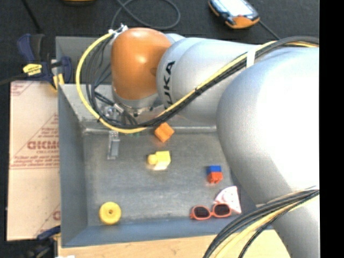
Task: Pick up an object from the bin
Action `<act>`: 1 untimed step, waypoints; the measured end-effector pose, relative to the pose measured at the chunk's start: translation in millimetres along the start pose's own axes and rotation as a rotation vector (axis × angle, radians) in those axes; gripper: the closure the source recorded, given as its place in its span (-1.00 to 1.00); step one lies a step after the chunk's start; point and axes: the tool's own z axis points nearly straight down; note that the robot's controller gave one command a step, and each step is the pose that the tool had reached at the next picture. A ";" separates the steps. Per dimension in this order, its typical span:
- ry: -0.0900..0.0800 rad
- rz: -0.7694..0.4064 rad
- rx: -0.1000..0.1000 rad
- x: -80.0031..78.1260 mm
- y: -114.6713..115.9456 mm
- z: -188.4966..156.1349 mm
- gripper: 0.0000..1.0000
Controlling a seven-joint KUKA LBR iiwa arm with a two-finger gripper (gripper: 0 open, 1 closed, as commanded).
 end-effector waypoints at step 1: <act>-0.006 0.004 -0.001 -1.3 -1.0 -5.3 -1.00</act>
Offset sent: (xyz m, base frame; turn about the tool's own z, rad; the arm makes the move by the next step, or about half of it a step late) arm 0.0046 -0.0967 -0.0787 -0.0742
